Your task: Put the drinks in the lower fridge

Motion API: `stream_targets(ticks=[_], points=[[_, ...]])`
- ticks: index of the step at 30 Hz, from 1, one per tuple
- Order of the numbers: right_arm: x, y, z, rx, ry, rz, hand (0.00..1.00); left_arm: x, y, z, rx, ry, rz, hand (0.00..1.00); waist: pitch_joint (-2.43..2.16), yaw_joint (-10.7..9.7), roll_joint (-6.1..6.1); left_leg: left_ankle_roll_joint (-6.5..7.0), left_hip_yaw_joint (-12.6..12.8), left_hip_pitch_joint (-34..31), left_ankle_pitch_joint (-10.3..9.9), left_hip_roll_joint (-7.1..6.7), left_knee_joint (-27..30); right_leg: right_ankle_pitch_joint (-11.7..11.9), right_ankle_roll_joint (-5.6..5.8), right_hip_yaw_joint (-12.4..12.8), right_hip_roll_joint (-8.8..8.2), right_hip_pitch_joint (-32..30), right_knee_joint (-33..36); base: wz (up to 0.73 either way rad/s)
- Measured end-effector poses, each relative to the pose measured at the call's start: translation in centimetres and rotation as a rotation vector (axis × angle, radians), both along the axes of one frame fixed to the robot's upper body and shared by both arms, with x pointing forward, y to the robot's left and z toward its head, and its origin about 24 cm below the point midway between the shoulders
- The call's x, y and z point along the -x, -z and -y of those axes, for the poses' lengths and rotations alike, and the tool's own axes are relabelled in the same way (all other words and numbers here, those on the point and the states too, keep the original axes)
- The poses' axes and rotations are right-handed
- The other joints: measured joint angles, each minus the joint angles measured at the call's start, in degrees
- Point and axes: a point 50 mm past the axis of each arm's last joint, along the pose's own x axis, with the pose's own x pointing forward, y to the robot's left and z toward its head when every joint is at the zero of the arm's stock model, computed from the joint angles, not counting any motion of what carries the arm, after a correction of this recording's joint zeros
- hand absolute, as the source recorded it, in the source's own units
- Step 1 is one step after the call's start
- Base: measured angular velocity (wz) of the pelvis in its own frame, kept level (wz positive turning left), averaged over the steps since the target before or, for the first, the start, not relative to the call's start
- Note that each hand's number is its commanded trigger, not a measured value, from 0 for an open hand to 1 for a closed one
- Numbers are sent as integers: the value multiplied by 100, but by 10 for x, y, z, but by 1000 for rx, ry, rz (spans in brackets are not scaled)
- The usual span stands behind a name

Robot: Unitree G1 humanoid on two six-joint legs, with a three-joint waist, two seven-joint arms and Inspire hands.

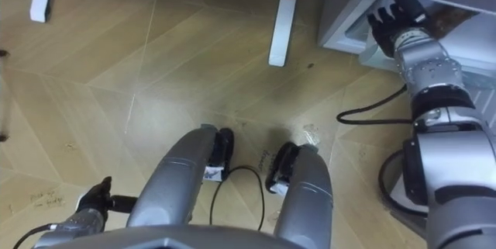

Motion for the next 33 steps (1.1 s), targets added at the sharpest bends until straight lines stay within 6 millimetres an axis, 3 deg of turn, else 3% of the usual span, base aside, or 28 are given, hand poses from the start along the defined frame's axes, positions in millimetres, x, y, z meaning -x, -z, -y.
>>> stream_targets(ticks=[12, 19, 25, 29, 33], points=[[18, 24, 7, 71, -75, -84, 0, -4, -2, -11, 24, -48, 24, 0, 0, 5, 4, 5, 91, 730, 4, 5, -469, 72, 47, -21, 33, 690, -459, -4], [44, 48, 13, 93, -110, -158, 0, -4, -1, -17, 40, -88, 23, 0, -7, -6, 49, -9, -21, 1404, 11, 3, -849, 87, 97, -180, 84, 1451, -924, 3], [83, 77, 21, 81, -122, -214, 0, 16, 4, -23, 37, -173, -31, 0, -88, -219, 152, -24, -41, 2539, 109, -6, -1694, 302, 227, -261, 235, 2628, -1883, -3], [122, 102, 20, 43, -121, -257, 0, 30, 6, -20, 52, -231, -39, 0, -260, -330, 178, -40, 18, 3533, 266, -18, -2535, 524, 297, -278, 376, 3564, -2712, -12], [170, 128, 14, 25, -138, -331, 0, 51, 9, -20, 51, -273, -70, 0, -346, -468, 118, -71, -23, 4318, 287, -1, -3030, 615, 327, -330, 537, 4404, -3359, -1]])
